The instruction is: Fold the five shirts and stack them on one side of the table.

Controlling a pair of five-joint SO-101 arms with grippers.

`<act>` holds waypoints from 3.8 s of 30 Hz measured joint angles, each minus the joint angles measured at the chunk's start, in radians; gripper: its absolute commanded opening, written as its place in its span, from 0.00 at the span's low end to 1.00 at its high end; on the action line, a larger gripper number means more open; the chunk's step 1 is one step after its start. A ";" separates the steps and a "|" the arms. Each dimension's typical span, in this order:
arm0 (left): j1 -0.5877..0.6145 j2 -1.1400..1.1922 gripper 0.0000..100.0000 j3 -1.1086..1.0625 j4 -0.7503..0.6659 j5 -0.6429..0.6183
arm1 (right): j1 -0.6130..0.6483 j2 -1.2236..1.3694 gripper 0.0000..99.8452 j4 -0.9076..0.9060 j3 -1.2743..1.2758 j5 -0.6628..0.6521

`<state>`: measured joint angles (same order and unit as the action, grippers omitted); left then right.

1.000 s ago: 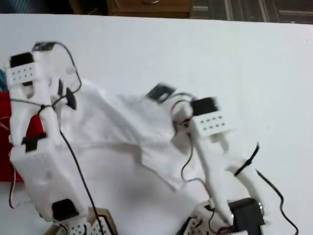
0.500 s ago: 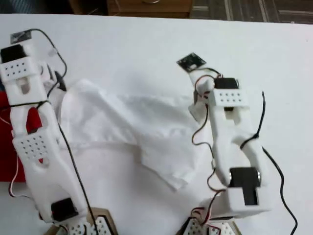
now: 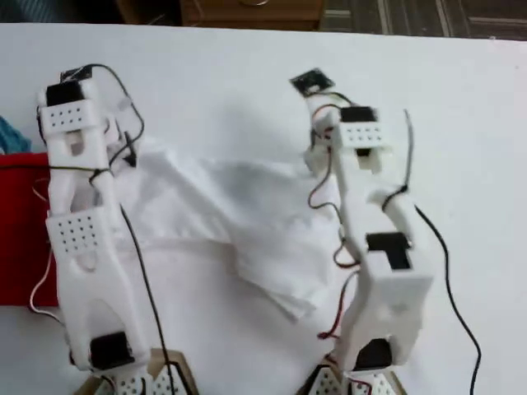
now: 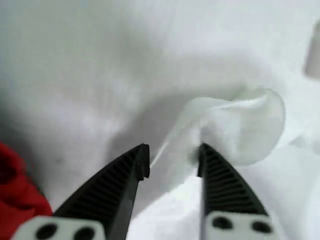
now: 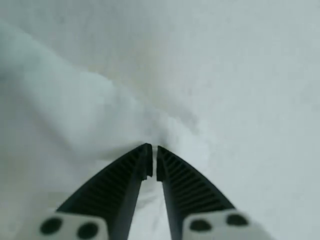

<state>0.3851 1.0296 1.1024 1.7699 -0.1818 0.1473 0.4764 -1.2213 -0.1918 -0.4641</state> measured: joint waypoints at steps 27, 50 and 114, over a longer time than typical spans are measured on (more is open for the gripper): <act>0.035 0.040 0.02 0.061 -0.018 -0.175 | -0.061 0.776 0.02 -0.295 -1.168 0.002; 0.097 0.038 0.20 0.433 -0.002 -0.071 | -0.110 0.776 0.02 -0.525 -1.381 0.002; -0.054 0.037 0.14 0.322 0.000 0.025 | -0.057 0.497 0.02 -0.528 -1.254 0.046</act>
<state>0.3314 1.0664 1.4246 1.7699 -0.1573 0.0905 0.9735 -1.7492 -1.4454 -0.4181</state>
